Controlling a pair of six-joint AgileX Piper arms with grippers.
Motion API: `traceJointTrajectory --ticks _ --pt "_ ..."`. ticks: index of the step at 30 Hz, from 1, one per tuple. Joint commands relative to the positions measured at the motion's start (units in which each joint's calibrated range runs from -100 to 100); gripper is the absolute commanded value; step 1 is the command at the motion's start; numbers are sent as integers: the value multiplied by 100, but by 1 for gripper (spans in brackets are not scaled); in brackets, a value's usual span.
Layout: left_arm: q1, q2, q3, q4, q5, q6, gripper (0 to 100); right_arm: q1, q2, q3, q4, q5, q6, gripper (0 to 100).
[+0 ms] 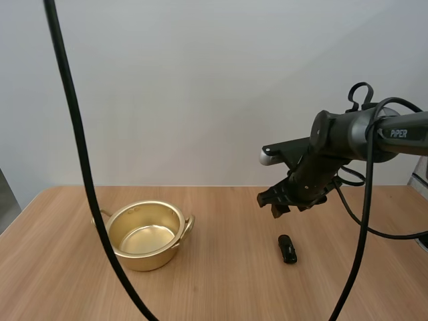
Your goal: Open the pot, put the car inside, and close it
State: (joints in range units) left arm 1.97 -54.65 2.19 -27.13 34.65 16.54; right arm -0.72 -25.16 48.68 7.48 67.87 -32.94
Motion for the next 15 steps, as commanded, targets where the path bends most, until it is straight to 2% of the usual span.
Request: traceJointTrajectory --ticks 1,15 --pt "-6 3 -4 -5 -4 -2 0 51 -5 -3 47 48 7 84" --pt "-6 3 -4 -5 -6 79 0 96 875 -3 -133 96 52 84"
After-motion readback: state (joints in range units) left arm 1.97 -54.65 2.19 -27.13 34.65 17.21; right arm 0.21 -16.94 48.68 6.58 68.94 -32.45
